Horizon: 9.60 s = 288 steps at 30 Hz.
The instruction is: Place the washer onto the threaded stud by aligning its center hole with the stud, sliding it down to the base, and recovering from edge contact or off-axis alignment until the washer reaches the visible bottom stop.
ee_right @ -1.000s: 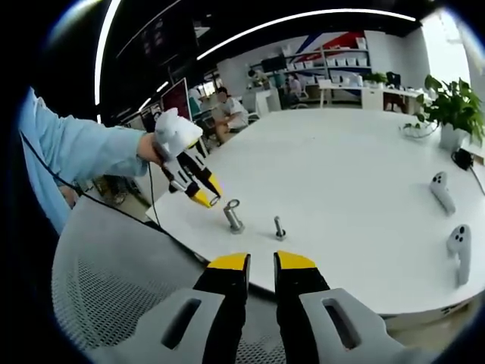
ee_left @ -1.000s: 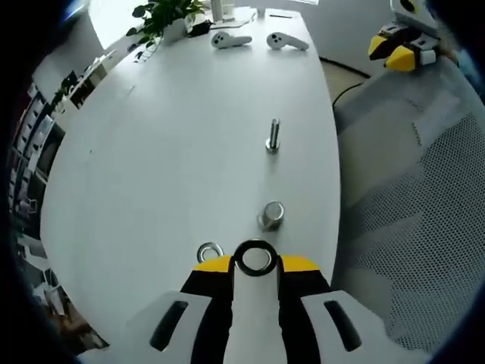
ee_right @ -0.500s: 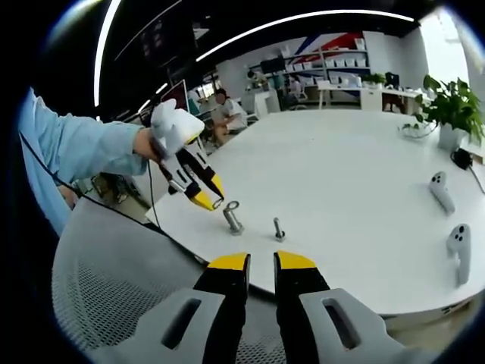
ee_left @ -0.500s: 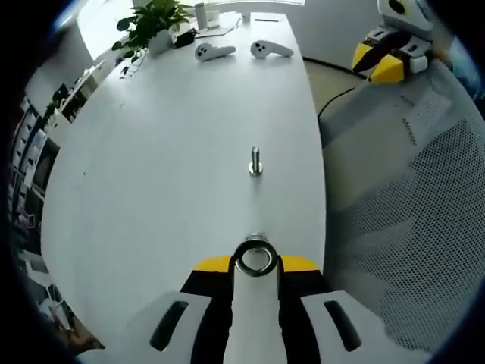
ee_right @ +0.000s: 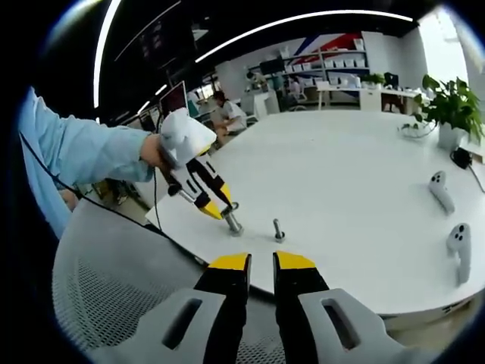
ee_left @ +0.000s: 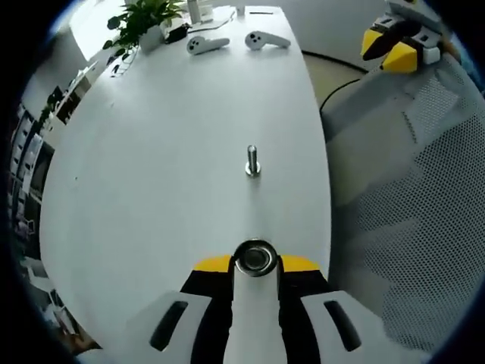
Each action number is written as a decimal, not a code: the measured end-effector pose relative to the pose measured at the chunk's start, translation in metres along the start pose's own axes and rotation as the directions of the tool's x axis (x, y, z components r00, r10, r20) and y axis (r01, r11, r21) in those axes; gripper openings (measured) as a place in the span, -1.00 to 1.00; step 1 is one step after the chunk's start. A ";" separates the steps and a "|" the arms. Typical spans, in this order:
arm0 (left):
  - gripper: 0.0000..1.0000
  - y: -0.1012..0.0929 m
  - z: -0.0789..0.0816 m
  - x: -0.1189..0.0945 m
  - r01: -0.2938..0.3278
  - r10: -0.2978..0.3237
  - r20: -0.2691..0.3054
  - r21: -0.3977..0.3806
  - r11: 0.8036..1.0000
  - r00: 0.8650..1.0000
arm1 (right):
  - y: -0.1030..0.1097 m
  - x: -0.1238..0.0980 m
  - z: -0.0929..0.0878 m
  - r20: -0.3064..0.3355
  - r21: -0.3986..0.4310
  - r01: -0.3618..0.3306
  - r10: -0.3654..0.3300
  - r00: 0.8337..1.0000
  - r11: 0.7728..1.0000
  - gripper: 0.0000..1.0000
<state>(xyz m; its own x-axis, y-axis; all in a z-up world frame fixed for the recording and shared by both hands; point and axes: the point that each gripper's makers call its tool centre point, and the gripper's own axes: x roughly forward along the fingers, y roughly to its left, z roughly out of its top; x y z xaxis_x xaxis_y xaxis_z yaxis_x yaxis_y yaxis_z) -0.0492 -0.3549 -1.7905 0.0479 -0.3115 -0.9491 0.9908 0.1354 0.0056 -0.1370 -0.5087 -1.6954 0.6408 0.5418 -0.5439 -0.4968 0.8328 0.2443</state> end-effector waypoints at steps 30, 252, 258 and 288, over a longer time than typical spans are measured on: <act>-0.61 -0.002 -0.010 0.043 -0.007 0.022 -0.120 0.126 0.992 0.993 | -0.002 0.000 0.000 -0.001 0.010 0.005 -0.005 1.000 1.000 -0.72; -0.62 -0.005 0.005 -0.007 0.016 -0.016 -0.028 0.000 1.000 0.999 | 0.002 0.001 0.002 0.017 0.033 -0.022 0.022 1.000 0.999 -0.72; -0.62 -0.001 0.001 0.000 0.014 -0.014 -0.044 -0.006 1.000 0.999 | 0.002 0.001 0.002 0.017 0.033 -0.023 0.023 1.000 0.999 -0.72; -0.62 -0.003 0.001 0.017 0.022 -0.024 -0.075 -0.028 0.999 0.997 | 0.002 0.001 0.002 0.020 0.033 -0.030 0.030 0.999 0.999 -0.72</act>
<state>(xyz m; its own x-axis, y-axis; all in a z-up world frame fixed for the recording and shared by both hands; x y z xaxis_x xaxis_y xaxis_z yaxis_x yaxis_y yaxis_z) -0.0508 -0.3617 -1.8058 0.0144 -0.2427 -0.9700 0.9877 0.1548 -0.0241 -0.1364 -0.5060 -1.6937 0.6373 0.5685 -0.5202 -0.4965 0.8192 0.2871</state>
